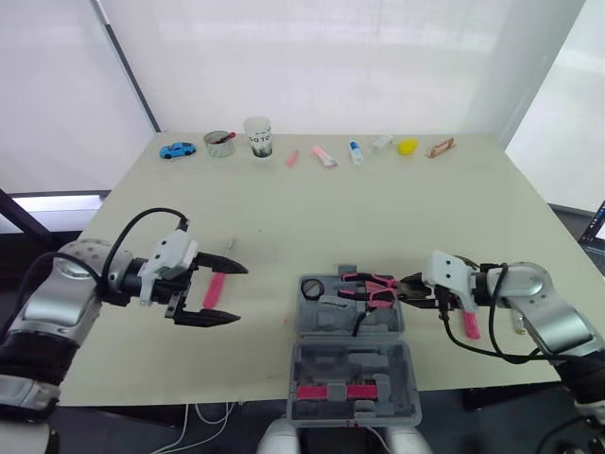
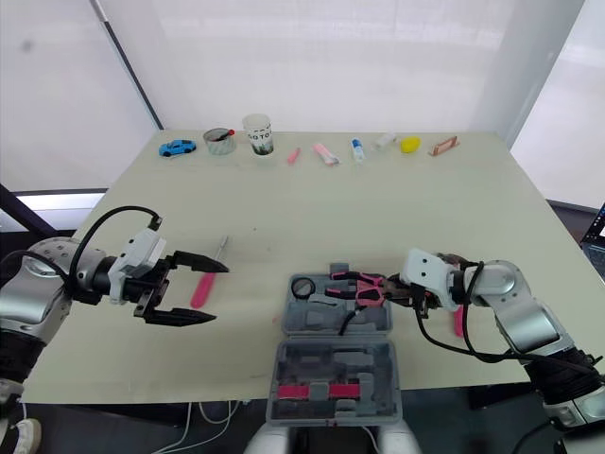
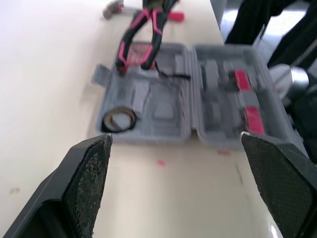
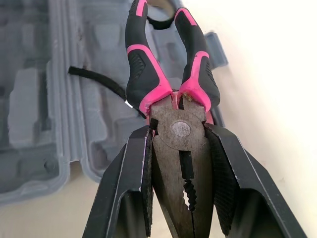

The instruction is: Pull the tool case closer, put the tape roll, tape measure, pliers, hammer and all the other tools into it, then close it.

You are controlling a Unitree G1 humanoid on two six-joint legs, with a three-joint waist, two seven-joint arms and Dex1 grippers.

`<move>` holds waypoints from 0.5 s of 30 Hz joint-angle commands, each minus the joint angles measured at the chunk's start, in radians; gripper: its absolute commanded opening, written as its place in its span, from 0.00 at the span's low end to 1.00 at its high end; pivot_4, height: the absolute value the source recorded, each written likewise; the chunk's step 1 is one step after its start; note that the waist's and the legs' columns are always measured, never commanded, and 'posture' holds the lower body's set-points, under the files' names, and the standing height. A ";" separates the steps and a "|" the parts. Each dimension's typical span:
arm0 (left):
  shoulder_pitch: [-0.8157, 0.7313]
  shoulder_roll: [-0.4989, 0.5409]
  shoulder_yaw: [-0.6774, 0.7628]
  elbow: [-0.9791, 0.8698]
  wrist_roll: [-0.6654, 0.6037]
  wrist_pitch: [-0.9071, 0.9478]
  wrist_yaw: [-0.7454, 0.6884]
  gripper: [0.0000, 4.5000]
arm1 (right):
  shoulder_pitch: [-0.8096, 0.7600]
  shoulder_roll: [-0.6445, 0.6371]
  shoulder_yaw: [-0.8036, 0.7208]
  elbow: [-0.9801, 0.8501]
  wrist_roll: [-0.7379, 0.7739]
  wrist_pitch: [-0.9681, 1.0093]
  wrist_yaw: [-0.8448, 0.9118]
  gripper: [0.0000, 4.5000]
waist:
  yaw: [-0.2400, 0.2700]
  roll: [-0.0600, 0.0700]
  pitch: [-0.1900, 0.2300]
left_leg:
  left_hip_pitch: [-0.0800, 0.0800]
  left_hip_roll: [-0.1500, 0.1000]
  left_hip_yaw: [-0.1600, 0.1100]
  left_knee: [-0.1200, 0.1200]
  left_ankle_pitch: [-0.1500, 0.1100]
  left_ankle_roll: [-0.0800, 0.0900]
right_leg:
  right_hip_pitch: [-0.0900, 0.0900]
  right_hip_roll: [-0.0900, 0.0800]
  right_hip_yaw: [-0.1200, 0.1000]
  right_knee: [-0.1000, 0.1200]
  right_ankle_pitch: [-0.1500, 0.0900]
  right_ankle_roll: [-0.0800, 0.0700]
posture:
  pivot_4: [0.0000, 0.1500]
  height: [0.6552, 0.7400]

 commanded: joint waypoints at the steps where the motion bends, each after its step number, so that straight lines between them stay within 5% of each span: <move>1: 0.003 0.015 0.032 -0.054 -0.050 0.007 -0.054 0.99 | -0.035 0.018 0.043 -0.046 -0.021 -0.045 0.022 0.22 | 0.000 0.000 0.000 | 0.000 0.000 0.000 0.000 0.000 0.000 | 0.000 0.000 0.000 0.000 0.000 0.000 | 1.00 1.00; 15: 0.016 -0.008 0.065 -0.117 -0.042 0.063 -0.054 0.99 | -0.161 0.144 0.205 0.052 -0.177 -0.023 -0.008 0.22 | 0.001 0.000 0.000 | 0.000 0.000 0.001 0.001 0.000 0.000 | 0.000 0.000 0.000 0.000 0.000 0.000 | 1.00 1.00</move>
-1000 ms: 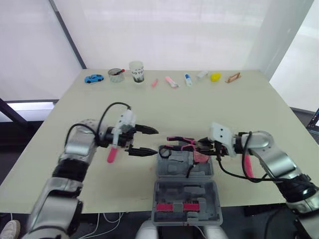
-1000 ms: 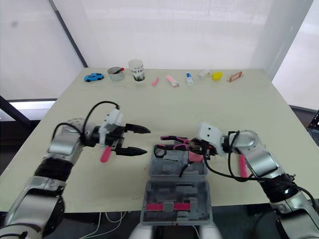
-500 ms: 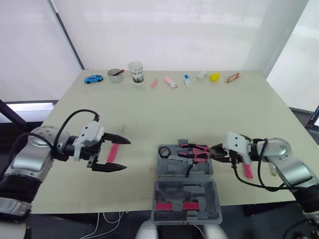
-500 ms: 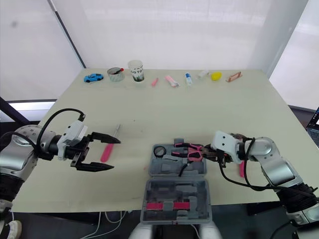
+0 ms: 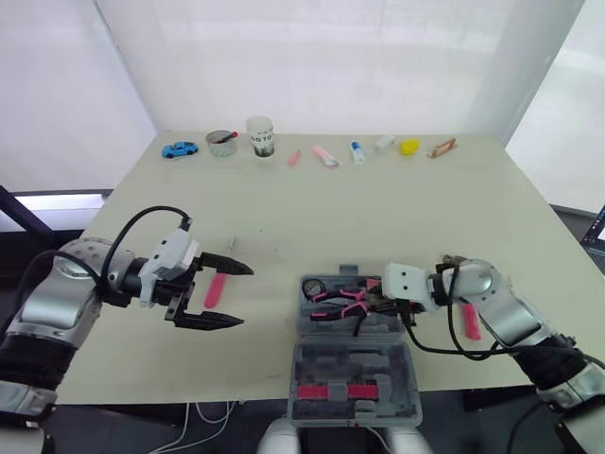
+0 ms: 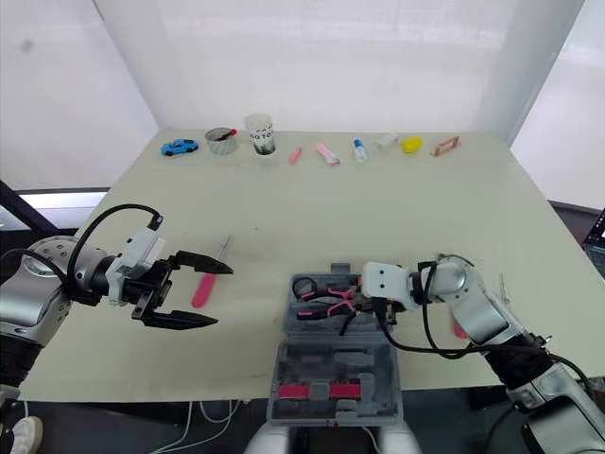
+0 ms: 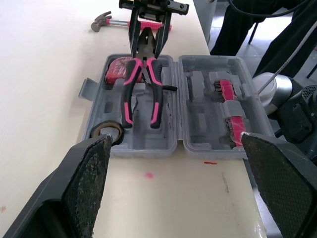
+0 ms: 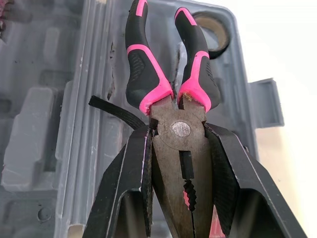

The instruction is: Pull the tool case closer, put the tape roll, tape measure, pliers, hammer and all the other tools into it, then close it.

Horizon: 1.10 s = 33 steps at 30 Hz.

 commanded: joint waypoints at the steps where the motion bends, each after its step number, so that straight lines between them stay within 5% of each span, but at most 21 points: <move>1: -0.004 -0.011 0.041 -0.044 -0.010 0.018 -0.051 0.99 | -0.026 0.025 0.025 -0.022 -0.031 -0.011 -0.012 0.22 | 0.000 0.000 0.000 | 0.000 0.000 0.000 0.000 0.000 0.000 | 0.000 0.000 0.000 0.000 0.000 0.000 | 1.00 1.00; 18: -0.018 -0.033 0.017 0.027 0.067 -0.058 -0.051 0.99 | -0.039 0.114 0.061 0.014 -0.083 -0.011 -0.034 0.22 | -0.004 0.000 0.000 | 0.001 0.001 0.000 0.000 0.000 0.000 | 0.000 0.001 0.000 0.001 0.000 0.000 | 1.00 1.00; 25: -0.024 -0.047 0.008 0.031 0.071 -0.068 -0.051 1.00 | -0.032 0.091 0.037 -0.004 -0.086 -0.005 -0.028 0.95 | -0.002 0.000 0.000 | 0.000 0.001 0.000 0.000 0.000 0.000 | 0.000 0.001 0.000 0.001 0.000 0.000 | 1.00 1.00; 33: -0.018 -0.064 0.021 0.026 0.078 -0.065 -0.051 1.00 | -0.027 0.064 -0.046 -0.028 0.031 0.037 0.015 0.98 | -0.001 0.000 0.000 | 0.000 0.001 0.000 0.000 0.000 0.000 | 0.000 0.001 0.000 0.001 0.000 0.000 | 1.00 1.00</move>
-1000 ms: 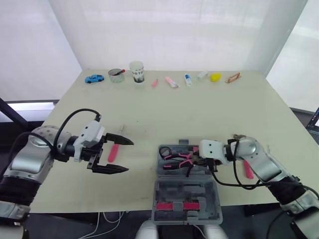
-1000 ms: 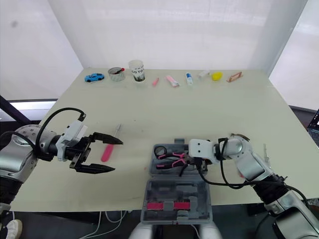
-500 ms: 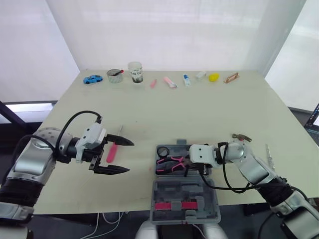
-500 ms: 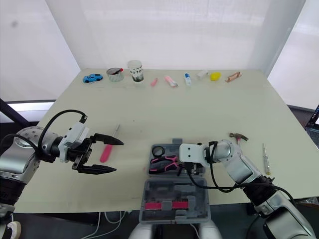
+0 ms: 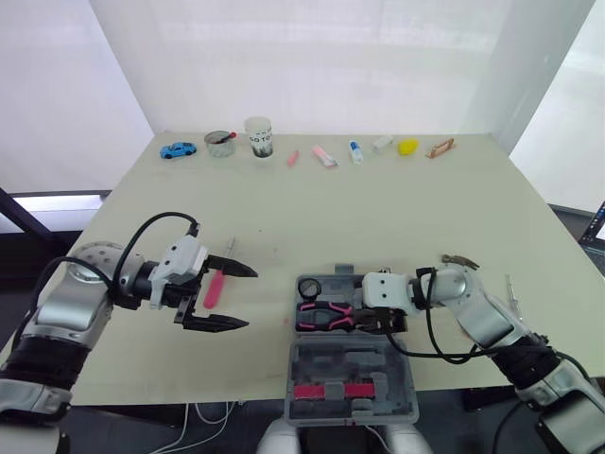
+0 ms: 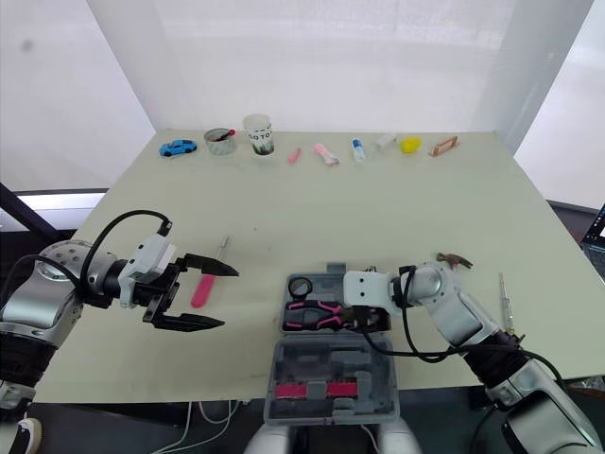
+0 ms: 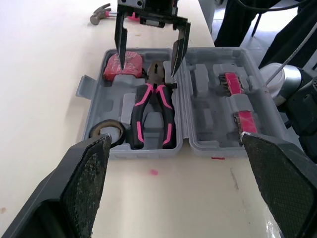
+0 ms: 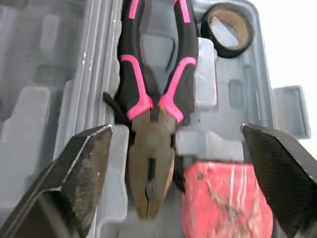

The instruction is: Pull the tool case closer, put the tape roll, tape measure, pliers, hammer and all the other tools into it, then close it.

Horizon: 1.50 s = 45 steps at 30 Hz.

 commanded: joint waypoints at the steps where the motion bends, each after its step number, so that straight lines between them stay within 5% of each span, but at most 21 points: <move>1: -0.004 -0.006 0.027 -0.007 -0.003 -0.014 -0.050 1.00 | -0.004 0.034 -0.092 -0.051 0.123 0.041 0.010 0.98 | 0.000 0.000 0.000 | 0.000 0.000 0.000 0.000 0.000 0.000 | 0.000 0.000 0.000 0.000 0.000 0.000 | 1.00 1.00; 4: -0.005 -0.010 0.028 -0.005 -0.003 -0.015 -0.050 1.00 | 0.003 0.081 -0.118 -0.046 0.172 0.023 -0.008 0.84 | -0.003 0.000 0.000 | 0.000 0.000 0.000 0.000 0.000 0.000 | 0.000 0.000 0.000 0.000 0.000 0.000 | 1.00 1.00; 7: -0.007 -0.014 0.029 -0.006 -0.004 -0.013 -0.049 1.00 | 0.003 0.104 -0.114 -0.035 0.170 0.005 -0.023 0.53 | -0.003 0.000 0.000 | 0.000 0.000 0.000 0.000 0.000 0.000 | 0.000 0.001 0.000 0.000 0.000 0.000 | 1.00 1.00; 8: -0.008 -0.016 0.030 -0.007 -0.005 -0.012 -0.049 1.00 | 0.004 0.111 -0.111 -0.025 0.169 0.007 -0.028 0.53 | 0.000 0.000 0.000 | 0.000 0.000 -0.001 0.000 0.000 0.000 | 0.000 0.001 0.000 0.000 0.000 0.000 | 1.00 1.00; 12: -0.007 -0.022 0.037 -0.008 -0.011 -0.007 -0.049 1.00 | 0.007 0.130 -0.102 0.016 0.167 -0.011 -0.041 0.14 | 0.001 0.000 0.000 | 0.000 0.000 0.000 0.001 0.000 0.000 | 0.000 0.000 0.000 0.000 0.000 0.000 | 1.00 1.00; 14: -0.006 -0.024 0.039 -0.008 -0.012 -0.007 -0.049 1.00 | 0.009 0.138 -0.099 0.035 0.169 -0.020 -0.043 0.03 | 0.000 0.000 0.000 | 0.000 0.000 0.000 0.001 0.000 0.000 | 0.000 0.000 0.000 0.000 0.000 0.000 | 1.00 1.00; 45: -0.010 -0.059 0.058 0.012 0.012 -0.016 -0.050 1.00 | 0.046 0.199 -0.012 0.392 0.044 -0.125 -0.070 0.03 | -0.002 0.000 -0.001 | 0.002 0.000 0.000 0.001 0.000 0.000 | 0.002 0.000 0.000 0.001 0.000 0.000 | 1.00 1.00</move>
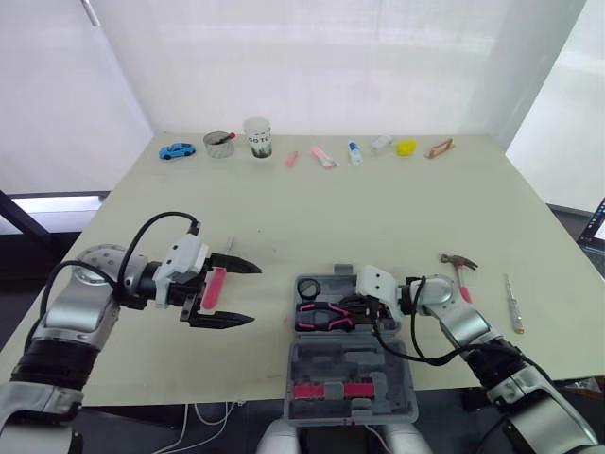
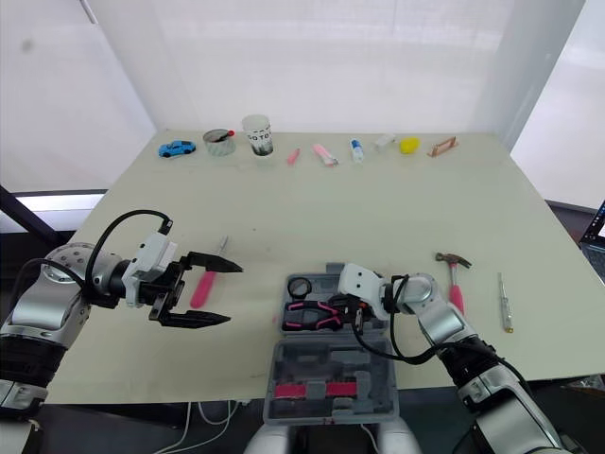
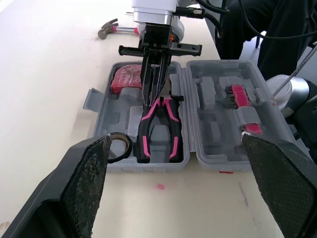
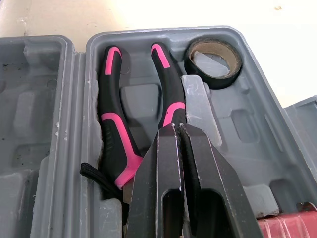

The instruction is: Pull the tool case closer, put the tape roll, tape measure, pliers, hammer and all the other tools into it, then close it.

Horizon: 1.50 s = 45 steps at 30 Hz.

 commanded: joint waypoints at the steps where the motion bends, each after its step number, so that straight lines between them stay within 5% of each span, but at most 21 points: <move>1: -0.011 -0.001 0.021 -0.004 0.002 -0.017 -0.049 1.00 | 0.034 -0.004 0.045 0.091 -0.051 0.004 -0.003 0.03 | 0.000 0.000 -0.001 | 0.000 0.000 0.000 0.000 0.000 0.000 | 0.000 0.000 0.000 0.000 0.000 0.000 | 1.00 1.00; 11: -0.019 -0.003 0.025 0.000 0.004 -0.014 -0.049 1.00 | 0.043 0.010 0.138 0.262 -0.134 0.062 0.006 0.03 | -0.001 0.002 -0.016 | 0.033 0.000 0.003 -0.005 0.000 0.000 | 0.028 0.000 0.003 -0.002 -0.004 -0.003 | 1.00 1.00; 22: -0.014 -0.020 0.042 -0.007 0.012 0.003 -0.041 1.00 | 0.045 0.066 0.125 0.371 -0.144 0.004 -0.051 0.03 | -0.005 -0.002 -0.048 | 0.052 0.002 0.010 -0.013 -0.001 0.000 | 0.038 -0.001 0.010 -0.003 -0.007 -0.003 | 1.00 1.00; 28: 0.026 -0.074 0.047 -0.073 0.023 0.074 0.084 1.00 | 0.080 0.118 -0.027 0.223 -0.009 -0.140 -0.121 0.03 | -0.007 -0.001 -0.044 | 0.050 0.004 0.009 -0.015 -0.001 0.000 | 0.034 -0.001 0.011 -0.004 -0.006 -0.007 | 1.00 1.00; 34: 0.058 -0.118 0.086 -0.105 -0.009 0.127 0.116 1.00 | 0.144 0.168 -0.192 0.029 0.137 -0.222 -0.213 0.03 | -0.014 0.005 -0.033 | 0.028 0.003 0.012 -0.015 0.000 0.000 | 0.016 0.001 0.011 -0.002 -0.005 -0.009 | 1.00 1.00; 39: 0.104 -0.159 0.128 -0.130 -0.002 0.148 0.195 1.00 | 0.224 0.130 -0.288 -0.114 0.204 -0.227 -0.252 0.03 | -0.016 0.007 -0.028 | 0.012 0.003 0.012 -0.013 0.000 0.000 | 0.002 0.001 0.011 -0.003 -0.002 -0.004 | 1.00 1.00; 45: 0.175 -0.199 0.201 -0.116 0.009 0.127 0.275 1.00 | 0.344 0.044 -0.412 -0.286 0.298 -0.176 -0.271 0.03 | -0.016 0.007 -0.021 | 0.011 0.002 0.012 -0.014 -0.001 0.000 | 0.002 0.001 0.011 -0.004 -0.003 -0.003 | 1.00 1.00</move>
